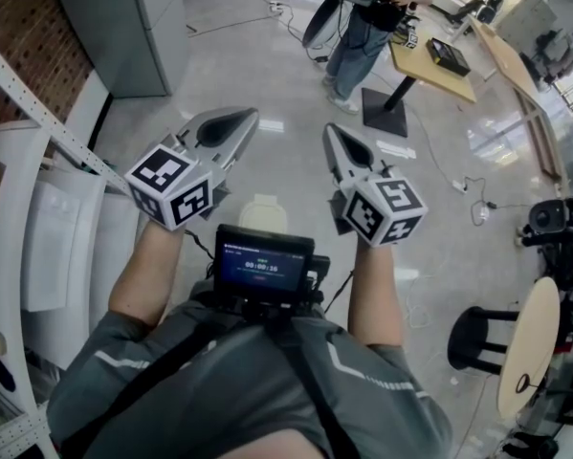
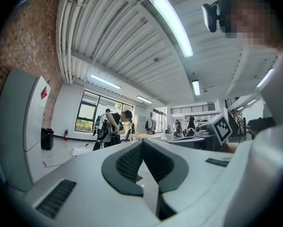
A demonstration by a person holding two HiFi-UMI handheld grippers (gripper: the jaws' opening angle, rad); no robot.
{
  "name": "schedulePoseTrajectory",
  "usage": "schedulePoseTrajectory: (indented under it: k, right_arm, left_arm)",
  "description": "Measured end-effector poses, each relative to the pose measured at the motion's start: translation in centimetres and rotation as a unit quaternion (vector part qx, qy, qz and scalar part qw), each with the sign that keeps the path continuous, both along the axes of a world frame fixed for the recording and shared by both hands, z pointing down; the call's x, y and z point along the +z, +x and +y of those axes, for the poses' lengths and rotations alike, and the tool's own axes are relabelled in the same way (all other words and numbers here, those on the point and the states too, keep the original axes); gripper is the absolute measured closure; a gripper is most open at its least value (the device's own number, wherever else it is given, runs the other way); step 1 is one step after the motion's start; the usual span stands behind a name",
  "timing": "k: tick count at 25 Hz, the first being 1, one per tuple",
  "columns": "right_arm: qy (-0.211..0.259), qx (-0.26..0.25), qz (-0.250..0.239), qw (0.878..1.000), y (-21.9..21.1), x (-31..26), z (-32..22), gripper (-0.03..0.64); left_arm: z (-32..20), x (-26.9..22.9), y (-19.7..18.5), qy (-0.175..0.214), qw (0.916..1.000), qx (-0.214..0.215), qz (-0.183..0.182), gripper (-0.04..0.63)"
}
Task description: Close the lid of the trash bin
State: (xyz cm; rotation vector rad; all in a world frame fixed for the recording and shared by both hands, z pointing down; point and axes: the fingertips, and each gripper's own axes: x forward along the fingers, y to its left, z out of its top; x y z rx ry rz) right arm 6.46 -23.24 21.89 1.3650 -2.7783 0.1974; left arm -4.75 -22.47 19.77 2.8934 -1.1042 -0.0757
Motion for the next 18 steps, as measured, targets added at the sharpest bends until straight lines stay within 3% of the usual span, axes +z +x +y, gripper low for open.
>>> schedulePoseTrajectory:
  k: [18]
  right_arm:
    - [0.006,-0.003,-0.003,1.000,0.0,0.0,0.6,0.611]
  left_arm:
    - [1.1,-1.0,0.5,0.009,0.9999,-0.001,-0.013,0.600]
